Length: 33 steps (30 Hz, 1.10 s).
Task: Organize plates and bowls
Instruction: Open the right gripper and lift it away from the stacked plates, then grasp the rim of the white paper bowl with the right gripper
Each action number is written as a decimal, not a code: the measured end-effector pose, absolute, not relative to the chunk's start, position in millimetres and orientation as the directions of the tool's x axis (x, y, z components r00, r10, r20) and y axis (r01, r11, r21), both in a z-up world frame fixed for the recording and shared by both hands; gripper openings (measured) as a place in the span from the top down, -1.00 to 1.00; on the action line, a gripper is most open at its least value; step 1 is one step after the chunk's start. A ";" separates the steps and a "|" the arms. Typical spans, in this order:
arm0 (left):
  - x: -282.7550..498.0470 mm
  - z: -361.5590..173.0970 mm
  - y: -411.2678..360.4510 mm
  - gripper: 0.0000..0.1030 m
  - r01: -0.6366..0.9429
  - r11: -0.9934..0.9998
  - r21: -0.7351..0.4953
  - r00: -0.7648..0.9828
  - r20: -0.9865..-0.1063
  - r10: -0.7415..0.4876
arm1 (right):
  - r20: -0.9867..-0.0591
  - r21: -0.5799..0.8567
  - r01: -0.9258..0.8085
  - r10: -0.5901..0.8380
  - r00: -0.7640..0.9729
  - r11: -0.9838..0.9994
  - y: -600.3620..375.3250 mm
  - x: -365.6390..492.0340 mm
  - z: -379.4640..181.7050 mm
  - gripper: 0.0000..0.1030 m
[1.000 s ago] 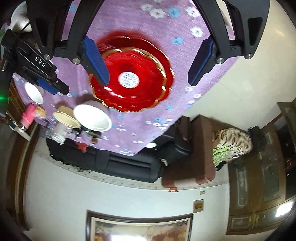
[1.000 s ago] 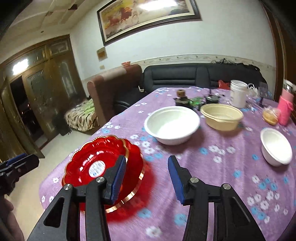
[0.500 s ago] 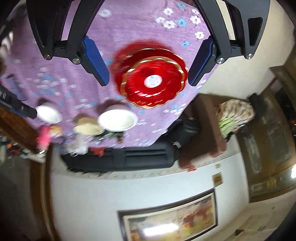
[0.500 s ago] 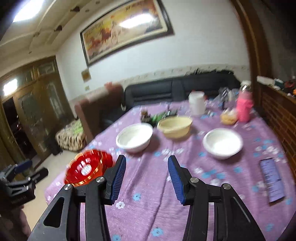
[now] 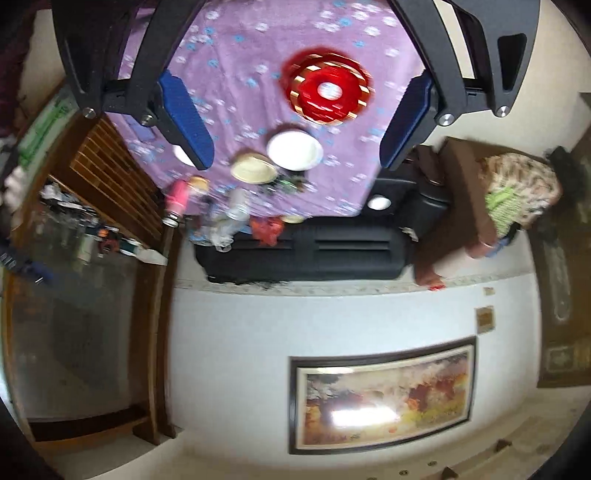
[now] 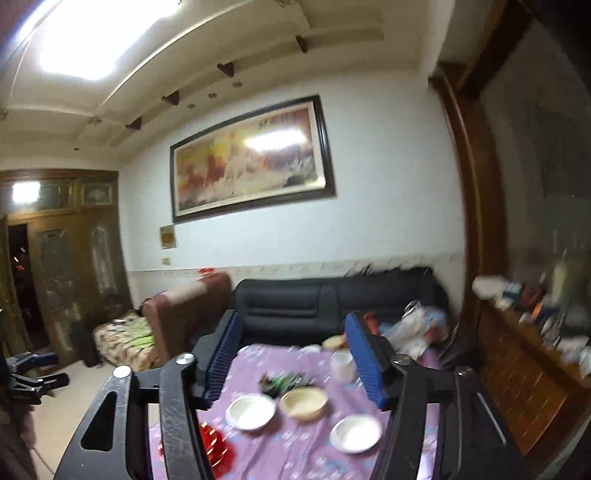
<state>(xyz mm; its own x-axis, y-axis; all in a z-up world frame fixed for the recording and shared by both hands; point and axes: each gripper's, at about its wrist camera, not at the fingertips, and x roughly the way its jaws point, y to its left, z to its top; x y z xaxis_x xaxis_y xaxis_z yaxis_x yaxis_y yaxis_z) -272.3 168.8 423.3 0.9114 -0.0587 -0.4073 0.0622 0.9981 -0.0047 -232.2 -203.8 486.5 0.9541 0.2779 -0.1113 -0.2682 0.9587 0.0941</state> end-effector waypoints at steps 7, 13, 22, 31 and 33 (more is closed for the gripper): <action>-230.0 410.8 193.7 -0.93 -0.011 1.000 0.018 0.909 -0.417 0.017 | -0.261 0.107 -0.318 0.335 0.906 0.942 -158.8 -157.7 464.0 -0.32; -139.8 326.8 207.6 -0.93 0.055 0.992 -0.116 0.782 -0.612 -0.115 | -0.552 0.200 -0.347 0.398 0.732 0.916 -101.8 -48.2 320.2 -0.31; 4.2 224.1 227.1 -0.93 -0.015 0.974 -0.225 0.650 -0.742 -0.162 | -0.719 0.302 -0.275 0.408 0.563 0.913 -63.5 75.5 162.4 -0.02; 70.3 149.2 227.4 -0.93 -0.054 0.957 -0.284 0.522 -0.825 -0.216 | -0.694 0.379 -0.053 0.321 0.644 0.924 -155.1 109.7 129.1 -0.02; 70.2 148.3 219.6 -0.93 -0.031 0.953 -0.301 0.521 -0.819 -0.242 | -0.692 0.322 0.018 0.223 0.687 0.946 -184.1 107.2 130.3 -0.01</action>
<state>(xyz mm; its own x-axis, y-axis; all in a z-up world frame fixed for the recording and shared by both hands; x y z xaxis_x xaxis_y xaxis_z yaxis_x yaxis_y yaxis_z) 70.2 219.6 148.3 0.5206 -0.2420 -0.8188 -0.0307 0.9531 -0.3012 107.2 -184.1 130.3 0.6870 0.2226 -0.6918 0.0180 0.9464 0.3224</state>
